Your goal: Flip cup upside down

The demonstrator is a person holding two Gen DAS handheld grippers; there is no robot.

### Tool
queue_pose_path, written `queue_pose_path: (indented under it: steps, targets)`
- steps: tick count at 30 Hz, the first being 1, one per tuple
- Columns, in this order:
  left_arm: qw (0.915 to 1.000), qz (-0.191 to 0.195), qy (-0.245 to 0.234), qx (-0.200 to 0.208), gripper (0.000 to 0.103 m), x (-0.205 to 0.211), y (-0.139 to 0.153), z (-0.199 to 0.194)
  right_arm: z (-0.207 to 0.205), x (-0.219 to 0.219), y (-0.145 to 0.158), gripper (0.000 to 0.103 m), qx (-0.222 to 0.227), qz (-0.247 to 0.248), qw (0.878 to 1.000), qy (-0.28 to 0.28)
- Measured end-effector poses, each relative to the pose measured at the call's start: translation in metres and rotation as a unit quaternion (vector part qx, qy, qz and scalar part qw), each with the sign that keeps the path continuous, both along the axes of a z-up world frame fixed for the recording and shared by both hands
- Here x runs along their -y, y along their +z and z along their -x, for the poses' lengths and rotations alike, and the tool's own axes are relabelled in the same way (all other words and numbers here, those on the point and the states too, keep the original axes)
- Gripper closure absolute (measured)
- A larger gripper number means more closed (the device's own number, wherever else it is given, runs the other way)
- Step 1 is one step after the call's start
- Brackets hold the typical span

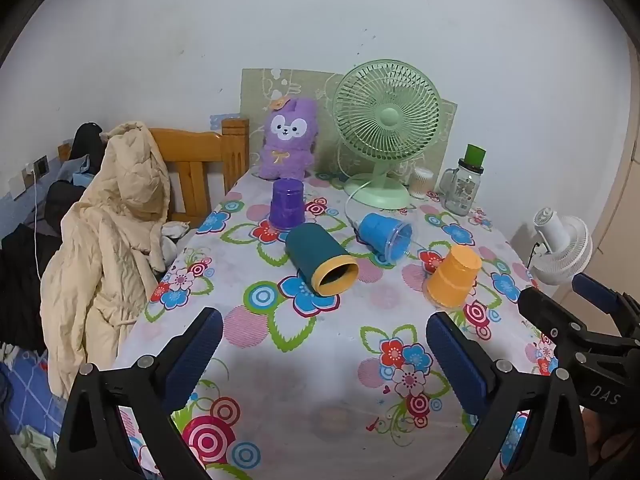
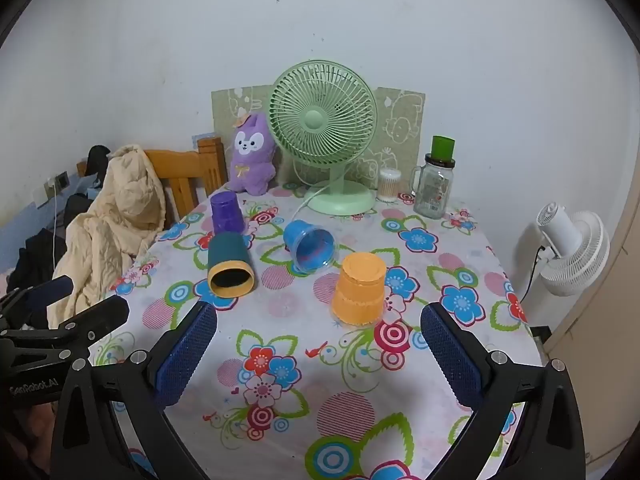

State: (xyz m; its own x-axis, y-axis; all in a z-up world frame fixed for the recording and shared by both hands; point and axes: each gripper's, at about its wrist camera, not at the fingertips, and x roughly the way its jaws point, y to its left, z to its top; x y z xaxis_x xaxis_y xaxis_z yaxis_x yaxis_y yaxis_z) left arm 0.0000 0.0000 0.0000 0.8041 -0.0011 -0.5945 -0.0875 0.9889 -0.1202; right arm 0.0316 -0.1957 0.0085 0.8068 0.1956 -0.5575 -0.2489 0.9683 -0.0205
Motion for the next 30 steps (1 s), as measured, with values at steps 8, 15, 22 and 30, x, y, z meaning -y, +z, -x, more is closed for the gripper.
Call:
queue_pose_path:
  steps: [8,15,22,30]
  targets:
    - [1.0000,0.004,0.000,-0.004,0.000,0.0006,0.0003,0.0000,0.0018,-0.0023,0.0000,0.000,0.001,0.003,1.000,0.002]
    - [1.0000,0.005,0.001,-0.004,0.000,0.0008,0.0002,0.0000,0.0030,-0.0029,-0.0018,0.000,0.000,0.005,1.000,0.003]
    - [1.0000,0.005,0.001,-0.005,0.000,-0.0004,-0.0004,0.0007,0.0021,-0.0036,-0.0013,0.000,0.000,0.008,1.000,0.002]
    - [1.0000,0.004,0.001,-0.005,0.000,-0.0009,-0.0029,0.0006,0.0024,-0.0036,-0.0019,0.000,-0.001,0.007,1.000,0.002]
